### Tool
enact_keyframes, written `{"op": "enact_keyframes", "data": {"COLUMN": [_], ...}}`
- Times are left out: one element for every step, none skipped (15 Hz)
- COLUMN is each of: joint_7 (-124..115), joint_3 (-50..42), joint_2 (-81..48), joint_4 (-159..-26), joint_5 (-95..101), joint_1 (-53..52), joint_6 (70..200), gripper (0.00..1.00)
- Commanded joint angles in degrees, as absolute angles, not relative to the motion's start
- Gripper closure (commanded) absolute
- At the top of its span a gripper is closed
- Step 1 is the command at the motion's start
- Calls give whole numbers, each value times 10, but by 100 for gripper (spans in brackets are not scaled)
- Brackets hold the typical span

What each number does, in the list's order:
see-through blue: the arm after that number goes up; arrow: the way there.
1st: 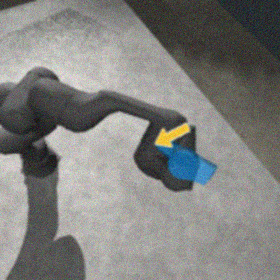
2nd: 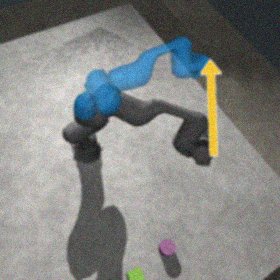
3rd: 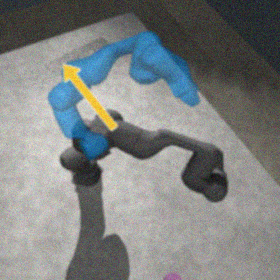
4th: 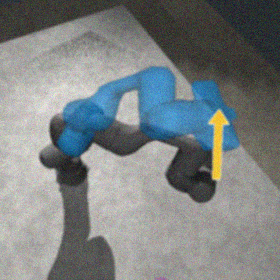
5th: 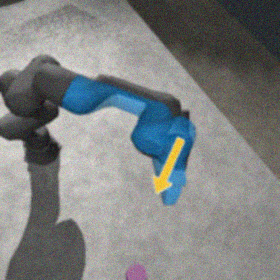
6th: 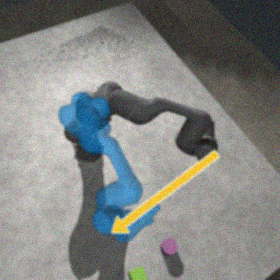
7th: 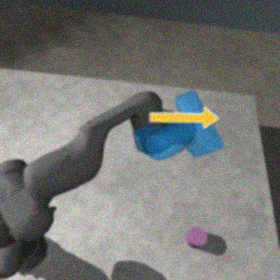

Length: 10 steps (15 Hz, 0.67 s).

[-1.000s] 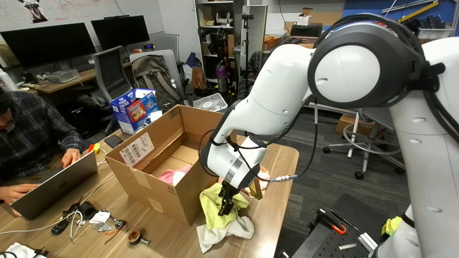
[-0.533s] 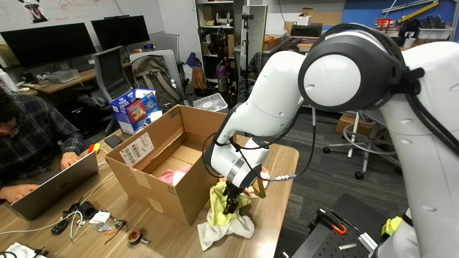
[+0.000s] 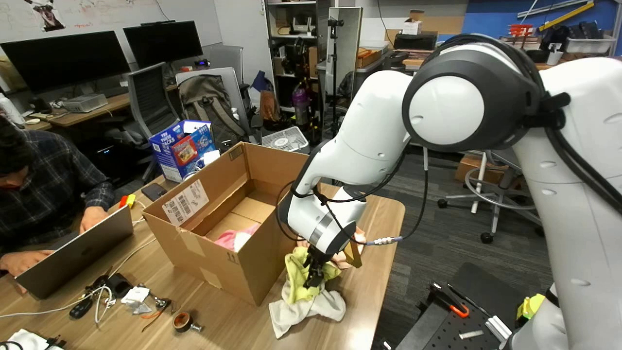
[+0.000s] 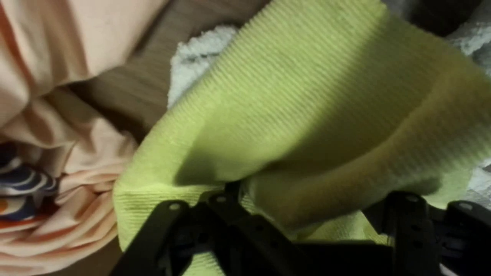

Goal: Put the clothes on the side in the box

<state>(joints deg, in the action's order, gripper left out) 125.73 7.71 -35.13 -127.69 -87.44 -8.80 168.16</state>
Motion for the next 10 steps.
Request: {"op": "enact_keyframes", "data": {"joint_7": [1274, 1273, 1274, 1271, 1271, 1267, 1264, 1261, 1259, 1259], "joint_3": [75, 75, 75, 75, 75, 76, 77, 78, 78, 79], "joint_2": [-368, -368, -367, -364, -362, -357, -352, -347, -343, -338], "joint_4": [-1259, -1257, -1256, -1256, -1257, -1259, -1261, -1263, -1265, -1267], "joint_5": [-891, -892, -893, -894, -896, -898, -901, -904, -908, -912], "joint_1": [-88, -88, -87, -87, -87, -86, -86, -85, -85, -85], "joint_6": [1699, 1699, 1699, 1699, 1698, 1695, 1693, 1692, 1690, 1689], "gripper": [58, 64, 70, 78, 85, 93, 97, 95, 93, 97]}}
